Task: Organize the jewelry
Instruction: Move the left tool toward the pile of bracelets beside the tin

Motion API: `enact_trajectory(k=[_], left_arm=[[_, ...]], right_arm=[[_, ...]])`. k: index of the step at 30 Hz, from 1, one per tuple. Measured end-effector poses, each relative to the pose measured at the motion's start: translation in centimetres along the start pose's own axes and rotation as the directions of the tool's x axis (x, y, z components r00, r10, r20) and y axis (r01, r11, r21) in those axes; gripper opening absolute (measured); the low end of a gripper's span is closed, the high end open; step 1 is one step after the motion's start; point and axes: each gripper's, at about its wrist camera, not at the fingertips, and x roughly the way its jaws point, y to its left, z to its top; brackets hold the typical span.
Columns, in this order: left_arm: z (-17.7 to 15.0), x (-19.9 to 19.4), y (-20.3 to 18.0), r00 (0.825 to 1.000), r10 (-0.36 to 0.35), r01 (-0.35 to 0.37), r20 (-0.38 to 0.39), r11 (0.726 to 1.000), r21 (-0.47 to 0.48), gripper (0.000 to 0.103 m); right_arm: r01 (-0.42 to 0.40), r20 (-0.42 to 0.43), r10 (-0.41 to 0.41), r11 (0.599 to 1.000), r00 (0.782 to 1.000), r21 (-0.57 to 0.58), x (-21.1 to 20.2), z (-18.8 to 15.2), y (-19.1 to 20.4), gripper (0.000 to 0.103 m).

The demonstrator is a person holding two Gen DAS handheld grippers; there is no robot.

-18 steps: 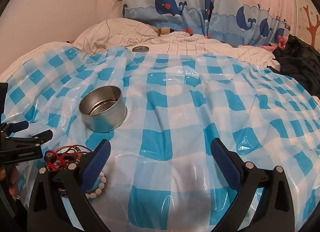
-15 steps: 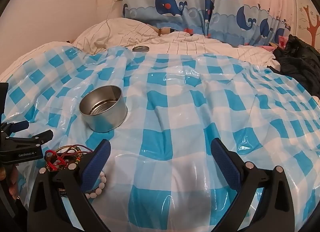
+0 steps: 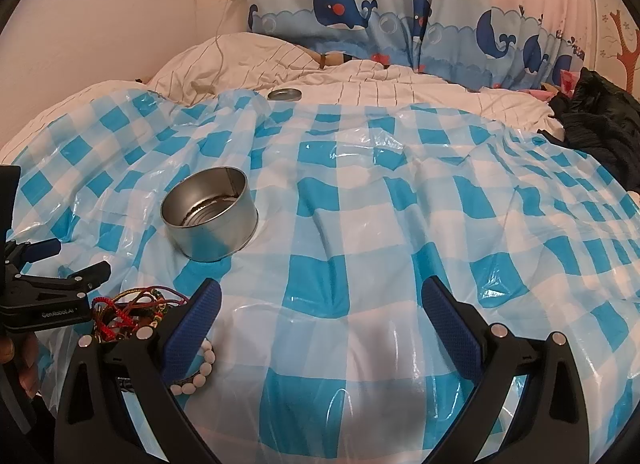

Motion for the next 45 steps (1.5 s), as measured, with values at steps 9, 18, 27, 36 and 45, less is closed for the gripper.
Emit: enact_trajectory(k=[9, 18, 27, 36, 45], left_arm=[[-0.1, -0.4, 0.1, 1.000, -0.001, 0.001, 0.031, 1.000, 0.006, 0.096], [-0.2, -0.4, 0.4, 1.000, 0.000, 0.000, 0.029, 1.000, 0.008, 0.096], [-0.4, -0.5, 0.4, 1.000, -0.023, 0.023, 0.008, 1.000, 0.005, 0.096], [-0.5, -0.7, 0.0, 0.999, -0.043, 0.043, 0.017, 0.999, 0.013, 0.096], [-0.6, -0.9, -0.5, 0.998, -0.051, 0.050, 0.040, 0.998, 0.028, 0.096]], right_arm=[[-0.007, -0.022, 0.007, 1.000, 1.000, 0.001, 0.5, 0.0, -0.1, 0.096], [-0.020, -0.039, 0.020, 1.000, 0.999, -0.002, 1.1, -0.1, -0.1, 0.096], [-0.047, -0.059, 0.046, 0.999, 0.997, -0.005, 1.6, -0.4, 0.4, 0.096], [-0.087, -0.065, 0.088, 0.996, 0.994, 0.006, 1.6, -0.5, 0.7, 0.096], [-0.110, -0.070, 0.110, 0.994, 0.991, 0.009, 1.7, -0.6, 0.9, 0.096]])
